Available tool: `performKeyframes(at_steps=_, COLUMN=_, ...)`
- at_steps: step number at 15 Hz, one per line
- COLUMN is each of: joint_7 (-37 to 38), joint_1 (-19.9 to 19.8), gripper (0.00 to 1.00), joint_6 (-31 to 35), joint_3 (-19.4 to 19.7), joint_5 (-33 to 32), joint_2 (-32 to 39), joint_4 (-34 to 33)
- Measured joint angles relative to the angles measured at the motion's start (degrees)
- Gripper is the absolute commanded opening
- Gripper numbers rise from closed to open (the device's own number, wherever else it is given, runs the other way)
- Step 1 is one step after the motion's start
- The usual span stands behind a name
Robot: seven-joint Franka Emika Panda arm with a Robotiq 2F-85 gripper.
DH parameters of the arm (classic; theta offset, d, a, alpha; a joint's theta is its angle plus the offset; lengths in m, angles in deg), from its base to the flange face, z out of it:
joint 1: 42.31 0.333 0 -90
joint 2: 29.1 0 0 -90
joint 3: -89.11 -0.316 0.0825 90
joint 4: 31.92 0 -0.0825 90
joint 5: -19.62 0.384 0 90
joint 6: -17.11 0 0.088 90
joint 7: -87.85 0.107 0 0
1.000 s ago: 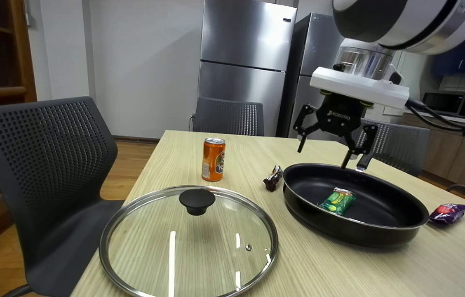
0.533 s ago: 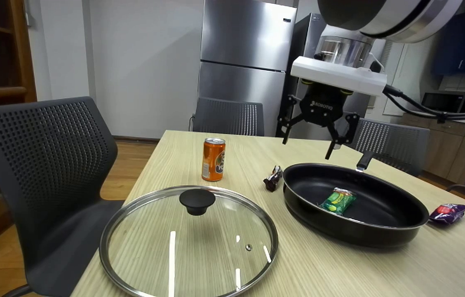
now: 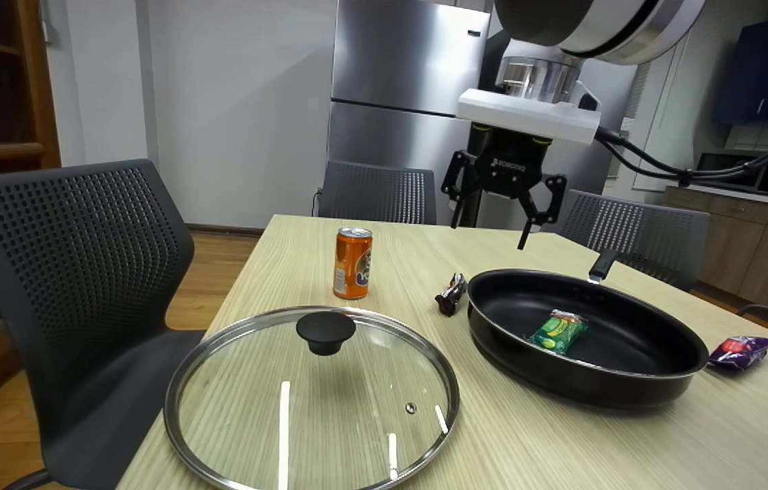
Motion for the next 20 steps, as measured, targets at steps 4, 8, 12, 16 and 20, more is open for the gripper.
performKeyframes(at_steps=4, joint_7=0.1, joint_1=0.0, gripper=1.00, joint_6=-2.6, joint_3=0.0, joint_5=-0.3, joint_2=2.7, joint_4=-4.3)
performKeyframes(at_steps=8, joint_7=0.1, joint_1=-0.1, gripper=1.00, joint_6=-3.0, joint_3=0.0, joint_5=-0.3, joint_2=3.3, joint_4=-5.2)
performKeyframes(at_steps=12, joint_7=0.1, joint_1=-0.1, gripper=1.00, joint_6=-3.0, joint_3=0.0, joint_5=-0.3, joint_2=3.4, joint_4=-5.2)
performKeyframes(at_steps=16, joint_7=0.1, joint_1=-0.2, gripper=1.00, joint_6=-3.0, joint_3=0.0, joint_5=-0.3, joint_2=3.7, joint_4=-5.2)
performKeyframes(at_steps=20, joint_7=0.1, joint_1=-0.4, gripper=1.00, joint_6=-3.1, joint_3=0.1, joint_5=-0.7, joint_2=4.6, joint_4=-6.2)
